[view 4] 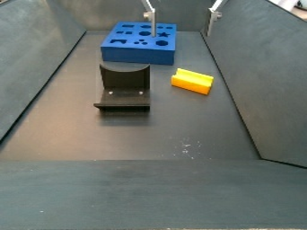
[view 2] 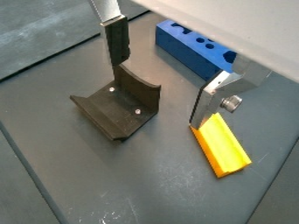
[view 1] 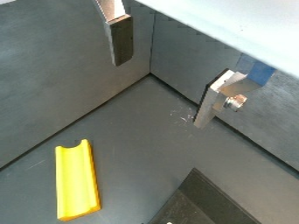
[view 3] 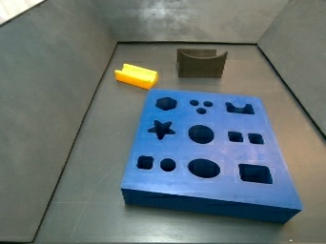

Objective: Pick up the arch object. Move up. Place the arch object on the fixture. Regrasp the arch object. Move to above the board. Insert the arch object.
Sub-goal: Pick up the arch object.

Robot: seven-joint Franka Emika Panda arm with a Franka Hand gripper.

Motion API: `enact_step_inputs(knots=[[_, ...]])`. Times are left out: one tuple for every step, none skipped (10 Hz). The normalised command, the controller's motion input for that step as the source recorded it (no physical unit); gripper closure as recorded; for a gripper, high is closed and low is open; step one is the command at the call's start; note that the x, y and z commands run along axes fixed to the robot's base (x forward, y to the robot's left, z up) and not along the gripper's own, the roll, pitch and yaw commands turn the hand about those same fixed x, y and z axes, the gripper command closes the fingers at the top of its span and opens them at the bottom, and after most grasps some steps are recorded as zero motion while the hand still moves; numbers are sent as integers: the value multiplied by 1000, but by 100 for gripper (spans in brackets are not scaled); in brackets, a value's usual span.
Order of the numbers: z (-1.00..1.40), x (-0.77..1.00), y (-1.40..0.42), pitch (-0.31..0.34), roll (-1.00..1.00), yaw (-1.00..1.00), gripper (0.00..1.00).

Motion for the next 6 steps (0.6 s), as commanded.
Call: enact_step_inputs(knots=[[0,0,-23,0,0,0,0],[-523,-783,-631,-124,21,0,0],[-511,0,-323,0,0,791,0],[-520,-20,-243,40,3,891,0],[-611,0,-80,67,0,1000,0],[-623,0,-146,63,0,977,0]])
